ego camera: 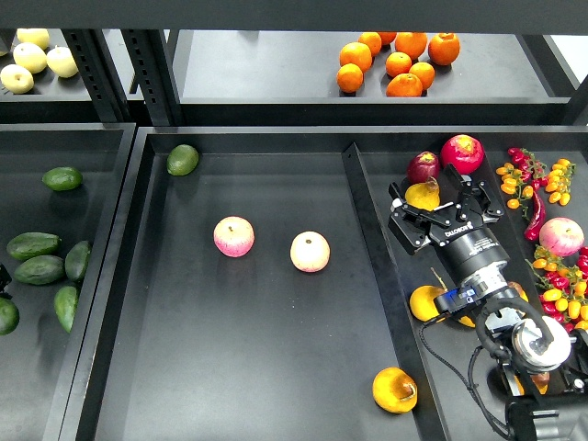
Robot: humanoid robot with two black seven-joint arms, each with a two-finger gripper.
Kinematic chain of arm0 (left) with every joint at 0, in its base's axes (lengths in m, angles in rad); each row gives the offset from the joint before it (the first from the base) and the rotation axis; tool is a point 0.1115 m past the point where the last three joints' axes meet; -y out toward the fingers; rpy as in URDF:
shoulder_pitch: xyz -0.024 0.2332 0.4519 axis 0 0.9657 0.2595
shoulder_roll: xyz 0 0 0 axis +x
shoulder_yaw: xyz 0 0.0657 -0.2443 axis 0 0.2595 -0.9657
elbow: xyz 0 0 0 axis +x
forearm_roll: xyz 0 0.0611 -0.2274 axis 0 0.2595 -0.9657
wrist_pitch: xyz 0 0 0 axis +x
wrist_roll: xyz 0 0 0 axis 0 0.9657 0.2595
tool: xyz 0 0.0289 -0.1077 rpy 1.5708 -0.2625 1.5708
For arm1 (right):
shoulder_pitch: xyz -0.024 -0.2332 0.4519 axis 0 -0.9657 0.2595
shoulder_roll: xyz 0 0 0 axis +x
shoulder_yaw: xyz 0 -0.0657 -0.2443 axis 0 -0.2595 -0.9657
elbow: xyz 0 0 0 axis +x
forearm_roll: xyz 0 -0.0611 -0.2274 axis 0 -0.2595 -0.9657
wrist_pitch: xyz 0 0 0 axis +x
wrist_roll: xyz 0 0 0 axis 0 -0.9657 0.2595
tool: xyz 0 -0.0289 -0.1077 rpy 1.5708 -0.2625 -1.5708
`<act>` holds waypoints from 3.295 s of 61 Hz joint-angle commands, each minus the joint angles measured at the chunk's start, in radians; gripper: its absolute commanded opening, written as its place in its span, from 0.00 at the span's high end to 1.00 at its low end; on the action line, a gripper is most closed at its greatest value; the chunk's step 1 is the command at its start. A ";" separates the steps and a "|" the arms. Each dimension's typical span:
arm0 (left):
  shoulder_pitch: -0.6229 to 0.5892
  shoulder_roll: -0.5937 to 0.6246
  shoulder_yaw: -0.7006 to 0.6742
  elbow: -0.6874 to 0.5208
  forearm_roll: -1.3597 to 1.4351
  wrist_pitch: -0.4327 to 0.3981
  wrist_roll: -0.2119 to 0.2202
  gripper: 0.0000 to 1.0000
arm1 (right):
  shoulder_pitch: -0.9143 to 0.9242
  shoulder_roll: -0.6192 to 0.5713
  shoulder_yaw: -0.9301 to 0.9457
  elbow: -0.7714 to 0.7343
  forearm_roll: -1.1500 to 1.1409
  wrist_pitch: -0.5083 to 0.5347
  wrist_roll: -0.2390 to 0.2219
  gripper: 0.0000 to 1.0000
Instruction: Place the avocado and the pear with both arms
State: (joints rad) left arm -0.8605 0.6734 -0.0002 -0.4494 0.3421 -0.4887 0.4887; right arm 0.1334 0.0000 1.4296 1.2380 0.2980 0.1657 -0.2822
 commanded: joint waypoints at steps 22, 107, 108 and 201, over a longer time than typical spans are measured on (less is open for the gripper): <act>0.000 0.002 0.000 0.000 0.000 0.000 0.000 0.55 | 0.000 0.000 0.002 0.000 0.000 0.009 0.000 0.00; -0.012 0.006 -0.195 -0.014 0.002 0.000 0.000 0.04 | -0.008 0.000 -0.002 0.000 0.001 0.009 -0.003 0.00; -0.012 0.003 -0.214 -0.017 0.002 0.000 0.000 0.03 | -0.008 0.000 -0.003 0.000 0.000 0.009 -0.003 0.00; 0.290 -0.646 -1.383 -0.098 -0.357 0.000 0.000 0.01 | -0.029 -0.254 -0.166 -0.028 -0.003 0.250 -0.152 0.00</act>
State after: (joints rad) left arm -0.6118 0.0747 -1.3271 -0.5003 0.0431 -0.4885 0.4885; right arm 0.1011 -0.1895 1.2966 1.2092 0.2969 0.3869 -0.3949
